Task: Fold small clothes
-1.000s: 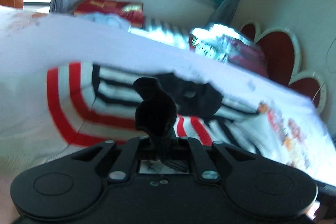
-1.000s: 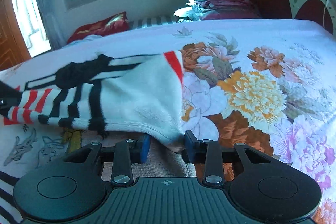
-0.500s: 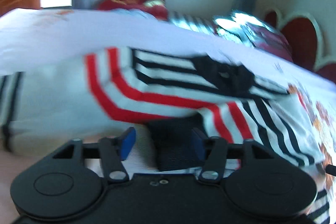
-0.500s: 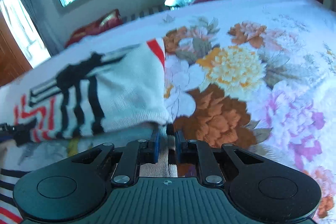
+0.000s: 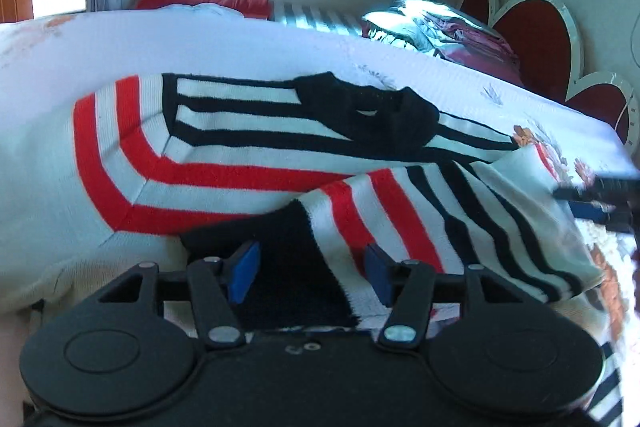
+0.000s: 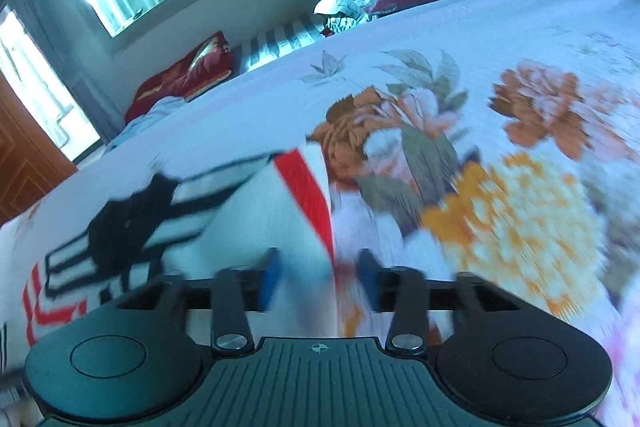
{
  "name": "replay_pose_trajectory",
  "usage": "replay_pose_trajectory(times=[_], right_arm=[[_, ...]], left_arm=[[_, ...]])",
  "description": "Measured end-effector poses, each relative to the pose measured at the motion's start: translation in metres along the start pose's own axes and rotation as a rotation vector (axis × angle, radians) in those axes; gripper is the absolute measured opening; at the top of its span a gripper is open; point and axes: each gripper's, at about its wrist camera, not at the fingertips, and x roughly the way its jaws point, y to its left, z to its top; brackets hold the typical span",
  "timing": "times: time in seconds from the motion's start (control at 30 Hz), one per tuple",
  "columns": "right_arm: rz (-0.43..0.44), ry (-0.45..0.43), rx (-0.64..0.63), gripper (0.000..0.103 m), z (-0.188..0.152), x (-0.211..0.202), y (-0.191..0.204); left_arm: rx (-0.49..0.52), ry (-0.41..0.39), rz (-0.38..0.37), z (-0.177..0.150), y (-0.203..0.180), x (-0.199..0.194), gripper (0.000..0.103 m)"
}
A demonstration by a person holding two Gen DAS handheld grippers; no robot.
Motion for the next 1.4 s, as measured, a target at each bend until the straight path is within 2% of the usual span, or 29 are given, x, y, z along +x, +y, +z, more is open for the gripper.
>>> replay_pose_trajectory(times=[0.1, 0.23, 0.33, 0.43, 0.6, 0.7, 0.83, 0.93, 1.03, 1.13, 1.23, 1.33, 1.4], right_arm=[[0.014, 0.001, -0.001, 0.049, 0.014, 0.022, 0.001], [0.022, 0.006, -0.006, 0.018, 0.025, 0.038, 0.002], [-0.010, -0.026, -0.092, 0.009, 0.021, 0.033, 0.006], [-0.080, -0.069, -0.065, 0.008, 0.018, 0.034, -0.008], [-0.131, -0.110, -0.121, 0.009, 0.015, 0.020, 0.010], [-0.058, -0.142, -0.148, 0.011, 0.010, 0.001, 0.027], [0.010, -0.098, -0.259, 0.011, -0.011, -0.001, 0.059], [-0.049, -0.045, -0.331, 0.011, -0.031, 0.014, 0.063], [-0.063, -0.056, -0.330, 0.011, -0.034, 0.011, 0.064], [-0.002, -0.068, -0.323, 0.011, -0.040, -0.003, 0.077], [0.042, -0.049, -0.370, 0.011, -0.061, -0.012, 0.095], [0.046, 0.003, -0.424, 0.011, -0.087, -0.011, 0.100], [0.036, -0.014, -0.452, 0.011, -0.096, -0.013, 0.097]], left_arm=[[0.011, -0.004, 0.009, -0.003, -0.002, 0.000, 0.057], [0.031, -0.010, 0.019, -0.005, -0.003, 0.000, 0.057], [0.042, -0.014, 0.029, -0.006, -0.006, -0.002, 0.058], [0.034, -0.016, 0.034, -0.003, -0.008, -0.004, 0.058], [0.034, -0.023, 0.054, 0.000, -0.005, -0.001, 0.058], [0.024, -0.024, 0.050, 0.002, -0.005, -0.004, 0.059], [0.041, -0.019, 0.055, 0.000, -0.006, -0.001, 0.060], [0.064, -0.015, 0.060, -0.001, -0.006, 0.000, 0.060], [0.054, 0.011, 0.073, 0.003, -0.006, -0.005, 0.060], [0.043, 0.008, 0.084, 0.002, -0.005, -0.013, 0.065], [0.036, 0.031, 0.100, -0.004, -0.002, -0.012, 0.066], [0.046, 0.032, 0.106, -0.006, 0.000, -0.011, 0.067], [0.041, 0.041, 0.116, -0.004, -0.001, -0.012, 0.066]])
